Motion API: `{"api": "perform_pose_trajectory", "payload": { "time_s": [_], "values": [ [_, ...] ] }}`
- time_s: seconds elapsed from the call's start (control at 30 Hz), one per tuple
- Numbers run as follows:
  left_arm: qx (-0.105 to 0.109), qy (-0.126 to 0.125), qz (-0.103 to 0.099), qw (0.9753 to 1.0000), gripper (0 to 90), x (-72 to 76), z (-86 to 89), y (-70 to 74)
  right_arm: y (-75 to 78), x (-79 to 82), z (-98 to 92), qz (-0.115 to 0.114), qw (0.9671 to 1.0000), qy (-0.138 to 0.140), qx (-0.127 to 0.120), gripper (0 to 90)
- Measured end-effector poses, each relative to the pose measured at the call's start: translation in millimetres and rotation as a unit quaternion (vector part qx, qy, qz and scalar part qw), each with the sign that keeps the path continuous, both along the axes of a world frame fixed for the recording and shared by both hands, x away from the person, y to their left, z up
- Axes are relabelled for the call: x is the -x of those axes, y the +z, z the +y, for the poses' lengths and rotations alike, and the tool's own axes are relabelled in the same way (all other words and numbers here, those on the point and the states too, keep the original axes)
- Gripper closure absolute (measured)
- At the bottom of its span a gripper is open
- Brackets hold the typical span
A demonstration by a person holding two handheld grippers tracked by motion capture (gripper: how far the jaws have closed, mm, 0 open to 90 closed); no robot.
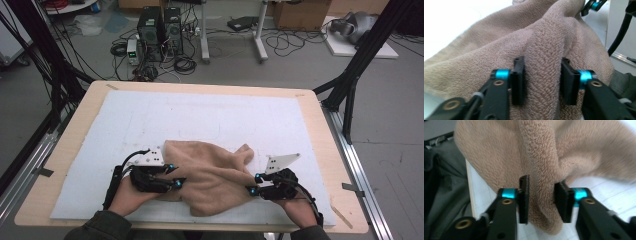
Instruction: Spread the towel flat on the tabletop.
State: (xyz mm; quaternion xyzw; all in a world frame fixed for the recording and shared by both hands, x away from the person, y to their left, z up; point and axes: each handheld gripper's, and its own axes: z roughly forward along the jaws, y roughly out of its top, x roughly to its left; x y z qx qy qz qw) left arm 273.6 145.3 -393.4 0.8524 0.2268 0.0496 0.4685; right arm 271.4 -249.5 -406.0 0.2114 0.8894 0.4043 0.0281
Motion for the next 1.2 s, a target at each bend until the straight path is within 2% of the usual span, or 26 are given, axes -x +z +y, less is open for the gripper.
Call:
{"api": "perform_pose_trajectory", "payload": {
  "time_s": [0.1, 0.13, 0.2, 0.27, 0.33, 0.4, 0.43, 0.5, 0.53, 0.57, 0.6, 0.63, 0.67, 0.7, 0.77, 0.83, 0.87, 0.9, 0.97, 1.07, 1.2],
  "values": [
    [0.008, -0.004, -0.014, 0.9999, 51.8, 0.5, 6.2, 16.9, 16.7, -2.7, -5.0, -0.017, 0.9995, -0.006, -0.025, 55.9],
    [0.008, -0.004, -0.014, 0.9999, 50.7, 0.5, 6.2, 16.9, 22.0, -4.1, -7.2, -0.022, 0.9991, -0.008, -0.034, 54.0],
    [0.025, -0.004, -0.026, 0.9993, 49.5, -0.3, 10.6, 32.1, 30.8, -7.8, -12.3, -0.031, 0.9981, -0.018, -0.05, 53.7],
    [0.028, -0.001, -0.036, 0.999, 48.6, -2.3, 12.5, 40.3, 37.8, -11.9, -17.2, -0.035, 0.9966, -0.025, -0.071, 53.2],
    [0.031, 0.005, -0.042, 0.9986, 48.5, -7.2, 13.5, 45.1, 41.9, -16.3, -18.7, -0.042, 0.9955, -0.03, -0.08, 54.0],
    [0.033, 0.012, -0.044, 0.9984, 48.5, -11.1, 13.7, 45.9, 41.0, -22.4, -14.2, -0.048, 0.9957, -0.035, -0.071, 56.1],
    [0.03, 0.024, -0.046, 0.9982, 48.8, -20.3, 12.5, 44.7, 38.8, -25.6, -9.5, -0.047, 0.9964, -0.035, -0.062, 56.4],
    [0.023, 0.03, -0.05, 0.9981, 49.2, -25.4, 11.1, 42.6, 31.5, -32.7, 2.9, -0.038, 0.9975, -0.03, -0.052, 54.9],
    [0.019, 0.035, -0.045, 0.9982, 49.2, -30.4, 9.1, 39.3, 31.5, -32.7, 2.9, -0.038, 0.9975, -0.03, -0.052, 54.9],
    [0.002, 0.039, -0.033, 0.9987, 47.9, -40.2, 4.6, 31.2, 21.0, -40.2, 17.4, -0.024, 0.9986, -0.017, -0.044, 50.5],
    [-0.008, 0.04, -0.024, 0.9989, 47.3, -44.3, 1.6, 26.3, 14.7, -43.5, 25.1, -0.015, 0.9991, -0.011, -0.039, 50.6],
    [-0.008, 0.04, -0.024, 0.9989, 47.2, -44.3, 1.6, 26.3, 8.4, -45.9, 32.7, -0.009, 0.9995, -0.004, -0.03, 51.4],
    [-0.034, 0.032, -0.002, 0.9989, 47.5, -50.1, -4.3, 17.1, 2.5, -47.4, 40.0, -0.002, 0.9999, 0.002, -0.016, 54.5],
    [-0.041, 0.023, 0.007, 0.9989, 50.3, -51.1, -6.3, 13.0, -2.7, -48.4, 46.0, 0.004, 0.9999, 0.012, -0.001, 61.3],
    [-0.039, 0.016, 0.014, 0.999, 61.3, -50.8, -7.5, 8.6, -11.5, -46.5, 55.1, 0.008, 0.9994, 0.028, 0.019, 73.6],
    [-0.064, 0.013, 0.034, 0.9973, 64.4, -49.2, -8.0, -4.9, -19.0, -43.3, 59.6, 0.018, 0.9987, 0.04, 0.027, 84.0],
    [-0.064, 0.013, 0.034, 0.9973, 65.6, -49.2, -8.0, -4.9, -22.0, -41.7, 60.2, 0.017, 0.9984, 0.047, 0.028, 84.7],
    [-0.054, 0.012, 0.038, 0.9978, 69.5, -45.6, -5.2, -11.4, -23.2, -40.5, 59.2, 0.016, 0.9986, 0.046, 0.024, 85.2],
    [-0.049, 0.011, 0.038, 0.998, 77.7, -43.1, -4.0, -13.4, -22.5, -38.5, 54.9, 0.018, 0.9988, 0.042, 0.021, 85.8],
    [-0.054, -0.001, 0.038, 0.9978, 87.1, -33.4, -0.2, -14.2, -19.2, -33.6, 47.1, 0.016, 0.999, 0.034, 0.023, 85.9],
    [-0.059, -0.009, 0.036, 0.9976, 88.3, -24.1, 1.5, -12.7, -15.2, -24.8, 38.8, 0.011, 0.9992, 0.029, 0.027, 85.9]
  ]
}}
